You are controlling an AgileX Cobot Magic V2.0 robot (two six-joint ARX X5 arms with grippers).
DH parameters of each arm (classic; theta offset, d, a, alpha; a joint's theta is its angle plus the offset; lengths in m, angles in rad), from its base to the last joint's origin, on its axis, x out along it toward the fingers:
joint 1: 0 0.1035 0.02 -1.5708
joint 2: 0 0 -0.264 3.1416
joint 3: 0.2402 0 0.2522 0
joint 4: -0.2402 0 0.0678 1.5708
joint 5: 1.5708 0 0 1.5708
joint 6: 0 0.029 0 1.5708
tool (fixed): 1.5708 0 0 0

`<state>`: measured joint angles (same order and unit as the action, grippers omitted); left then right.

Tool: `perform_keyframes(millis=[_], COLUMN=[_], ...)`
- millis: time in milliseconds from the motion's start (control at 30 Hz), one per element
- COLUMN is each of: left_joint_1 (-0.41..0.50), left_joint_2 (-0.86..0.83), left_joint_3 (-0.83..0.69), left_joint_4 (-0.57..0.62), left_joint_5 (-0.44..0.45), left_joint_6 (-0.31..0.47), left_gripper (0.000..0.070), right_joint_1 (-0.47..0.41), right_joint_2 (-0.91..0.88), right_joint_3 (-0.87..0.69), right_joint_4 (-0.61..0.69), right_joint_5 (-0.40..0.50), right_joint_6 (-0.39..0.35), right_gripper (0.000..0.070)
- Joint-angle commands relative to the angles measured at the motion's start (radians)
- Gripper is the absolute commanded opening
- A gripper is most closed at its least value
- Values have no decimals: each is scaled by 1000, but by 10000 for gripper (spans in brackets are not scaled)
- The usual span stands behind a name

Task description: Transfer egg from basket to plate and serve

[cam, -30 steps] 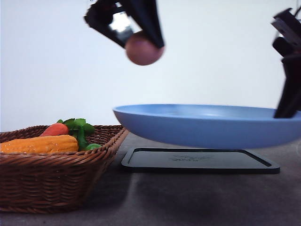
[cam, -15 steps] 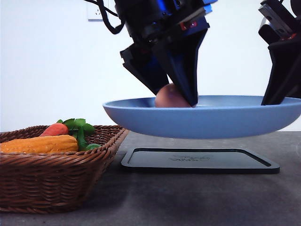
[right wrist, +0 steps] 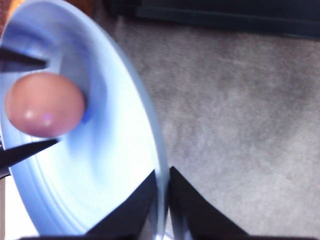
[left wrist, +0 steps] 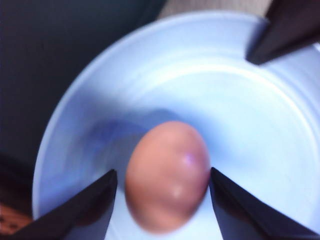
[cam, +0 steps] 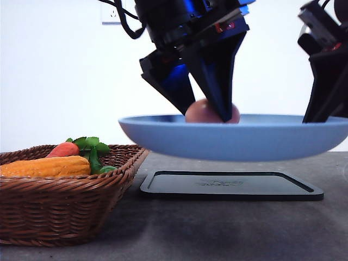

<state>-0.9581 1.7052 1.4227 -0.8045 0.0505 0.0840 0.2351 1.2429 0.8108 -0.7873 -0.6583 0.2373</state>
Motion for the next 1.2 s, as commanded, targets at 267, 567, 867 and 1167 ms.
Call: perform_keyframes(millis=[267,567,867,1167], left_joint_1=[-1,6,12,12], left_joint_2=[-184,-373,-497,-538], left_joint_3=[42,42,42,42], left_joint_4=[-31,-139,-185,-205], left_joint_5=[-4,-4,-9,-61], left_joint_6=[-33,-54,-78,-78], left_gripper=[375,375,375,375], right_joint_1=[-115,-169,-168,-168], right_joint_2=[169,389,623,727], right_joint_3=[30,192,425,487], right_joint_4=[113,163,185,192], right_joint_5=[-29,-28,-22,-17], right_joint_6=[-24,-37,-34,-39], right_gripper=[0,0,0,0])
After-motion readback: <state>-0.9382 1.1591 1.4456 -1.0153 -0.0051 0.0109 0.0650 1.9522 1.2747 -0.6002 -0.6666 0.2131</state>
